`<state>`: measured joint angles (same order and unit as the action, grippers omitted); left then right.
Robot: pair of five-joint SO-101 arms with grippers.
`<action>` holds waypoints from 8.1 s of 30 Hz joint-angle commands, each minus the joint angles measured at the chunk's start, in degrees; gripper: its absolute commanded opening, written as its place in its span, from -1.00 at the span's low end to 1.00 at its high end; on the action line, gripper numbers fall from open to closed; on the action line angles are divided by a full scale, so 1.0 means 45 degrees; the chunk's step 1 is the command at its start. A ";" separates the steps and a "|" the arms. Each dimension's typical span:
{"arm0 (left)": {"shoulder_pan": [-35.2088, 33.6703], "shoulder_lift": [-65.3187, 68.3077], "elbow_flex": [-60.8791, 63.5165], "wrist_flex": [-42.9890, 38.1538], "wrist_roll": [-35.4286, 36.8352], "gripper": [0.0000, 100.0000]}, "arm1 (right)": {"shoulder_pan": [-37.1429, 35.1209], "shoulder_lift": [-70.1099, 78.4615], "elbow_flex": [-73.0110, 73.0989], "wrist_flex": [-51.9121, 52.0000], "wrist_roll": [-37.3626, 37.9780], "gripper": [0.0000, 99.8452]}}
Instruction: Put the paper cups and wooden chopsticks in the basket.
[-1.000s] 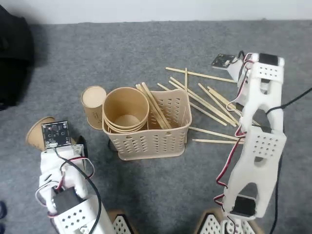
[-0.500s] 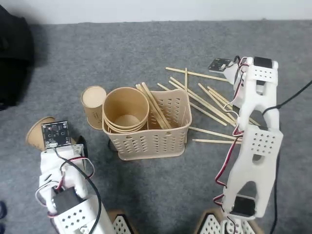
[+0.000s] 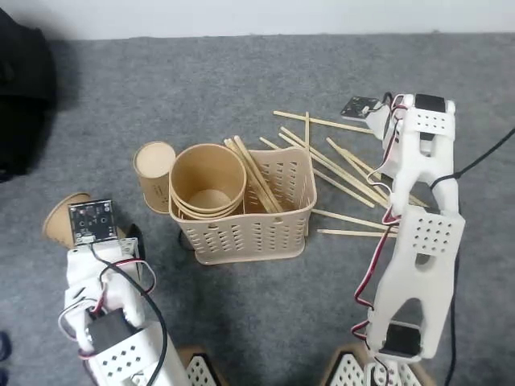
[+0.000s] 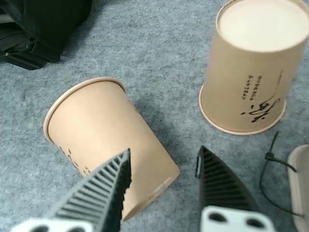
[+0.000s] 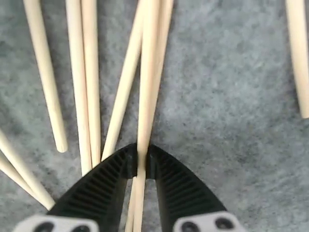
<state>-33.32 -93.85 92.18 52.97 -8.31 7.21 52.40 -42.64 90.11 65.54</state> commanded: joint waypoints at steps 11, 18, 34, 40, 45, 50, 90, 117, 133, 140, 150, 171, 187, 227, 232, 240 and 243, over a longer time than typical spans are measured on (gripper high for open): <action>0.0098 -0.0137 -0.0068 -0.0313 0.0039 -0.59 | -0.0361 -0.2354 -0.1172 0.0830 -0.0137 -0.99; 0.0098 -0.0137 -0.0068 -0.0313 0.0039 -0.59 | -0.0811 -0.5167 -0.1211 0.1377 -0.0977 -0.99; 0.0098 -0.0137 -0.0068 -0.0293 0.0039 -0.59 | -0.4777 -1.2747 -0.1211 0.0694 -0.7072 -0.99; 0.0078 -0.0137 -0.0068 -0.0293 0.0039 -0.59 | -0.5617 -1.4330 -0.1192 -0.0147 -1.0022 -0.99; 0.0078 -0.0137 -0.0068 -0.0293 0.0039 -0.59 | -0.6164 -1.5209 -0.1153 -0.0889 -1.3031 -0.99; 0.0078 -0.0137 -0.0068 -0.0293 0.0039 -0.59 | -0.6828 -1.5424 -0.0879 -0.1006 -1.4027 -0.99; 0.0098 -0.0137 -0.0068 -0.0313 0.0039 -0.59 | -0.7726 -2.3004 1.8110 -1.3372 -1.3968 -0.99; 0.0098 -0.0137 -0.0068 -0.0313 0.0039 -0.59 | -0.6711 -2.2574 1.3031 -0.8137 -1.1116 -0.63; 0.0098 -0.0137 -0.0068 -0.0313 0.0039 -0.59 | -0.3702 -1.6811 0.4650 -0.1241 -0.5822 -0.63; 0.0098 -0.0137 -0.0068 -0.0313 0.0039 -0.59 | -0.1963 -1.3548 0.3653 0.0518 -0.3048 -0.63; 0.0098 -0.0137 -0.0068 -0.0313 0.0039 -0.59 | 0.0049 -0.8879 0.3634 -0.0654 -0.2462 -0.63; 0.0098 -0.0137 0.0029 -0.0488 0.0039 -0.59 | -0.0205 -0.3136 0.3673 -0.3018 -0.2559 -0.75; 0.0098 -0.0137 0.0029 -0.0488 0.0039 -0.59 | -0.0889 -0.2217 0.4024 -0.3507 -0.2462 -0.88; 0.0039 -0.0137 0.0029 -0.0469 0.0039 -0.59 | -0.4054 -1.6791 0.4044 -0.4718 -1.6156 -0.99; 0.0059 -0.0137 0.0029 -0.0469 0.0039 -0.59 | -0.4972 -1.8139 0.5646 -0.6359 -1.7387 -0.99; 0.0078 -0.0137 0.0029 -0.0469 0.0039 -0.59 | -0.5871 -2.1187 1.1800 -1.1028 -1.6606 -0.99; 0.0098 -0.0137 0.0029 -0.0469 0.0039 -0.59 | -0.6281 -2.2320 1.4183 -1.2689 -1.5961 -0.99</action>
<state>-33.23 -93.85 92.70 52.09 -8.31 -19.08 -42.81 13.10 40.35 -9.45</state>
